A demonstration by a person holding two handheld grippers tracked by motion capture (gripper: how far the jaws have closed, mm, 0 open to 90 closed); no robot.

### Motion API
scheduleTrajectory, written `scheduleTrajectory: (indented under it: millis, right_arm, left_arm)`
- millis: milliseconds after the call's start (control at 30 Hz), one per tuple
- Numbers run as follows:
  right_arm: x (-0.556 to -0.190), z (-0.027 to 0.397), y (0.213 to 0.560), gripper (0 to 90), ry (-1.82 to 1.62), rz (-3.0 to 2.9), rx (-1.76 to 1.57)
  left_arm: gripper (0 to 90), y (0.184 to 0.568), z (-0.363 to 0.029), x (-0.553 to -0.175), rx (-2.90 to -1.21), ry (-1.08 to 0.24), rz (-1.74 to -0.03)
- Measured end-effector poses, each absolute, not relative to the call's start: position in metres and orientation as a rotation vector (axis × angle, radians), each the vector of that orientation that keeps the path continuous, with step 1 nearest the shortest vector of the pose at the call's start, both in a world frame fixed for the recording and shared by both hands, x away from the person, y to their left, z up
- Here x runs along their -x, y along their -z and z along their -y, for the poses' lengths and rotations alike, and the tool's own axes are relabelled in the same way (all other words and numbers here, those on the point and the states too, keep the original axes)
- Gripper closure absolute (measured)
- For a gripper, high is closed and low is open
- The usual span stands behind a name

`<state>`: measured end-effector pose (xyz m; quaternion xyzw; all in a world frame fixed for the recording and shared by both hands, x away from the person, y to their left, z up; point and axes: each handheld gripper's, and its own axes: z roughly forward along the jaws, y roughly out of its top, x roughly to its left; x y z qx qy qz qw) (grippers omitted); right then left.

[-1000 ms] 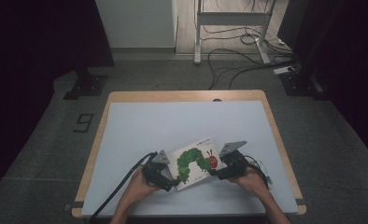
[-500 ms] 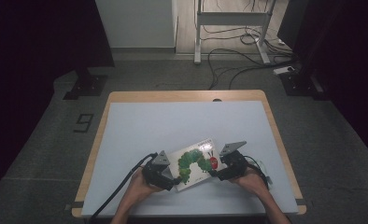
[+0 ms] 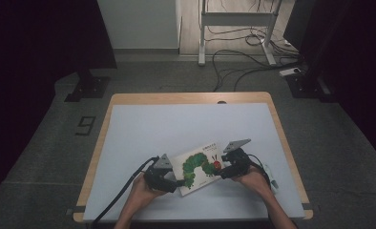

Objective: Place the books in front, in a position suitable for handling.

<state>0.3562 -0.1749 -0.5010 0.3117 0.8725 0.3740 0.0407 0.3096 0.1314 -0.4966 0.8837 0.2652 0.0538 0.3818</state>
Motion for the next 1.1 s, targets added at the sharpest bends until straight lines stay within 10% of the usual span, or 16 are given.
scheduleTrajectory:
  millis: [1100]
  right_arm:
    - [-0.359, 0.170, 0.474, 49.0, -1.198, -2.503, -0.886]
  left_arm:
    - [68.7, 0.458, -0.140, -0.314, -2.218, -0.271, -0.692]
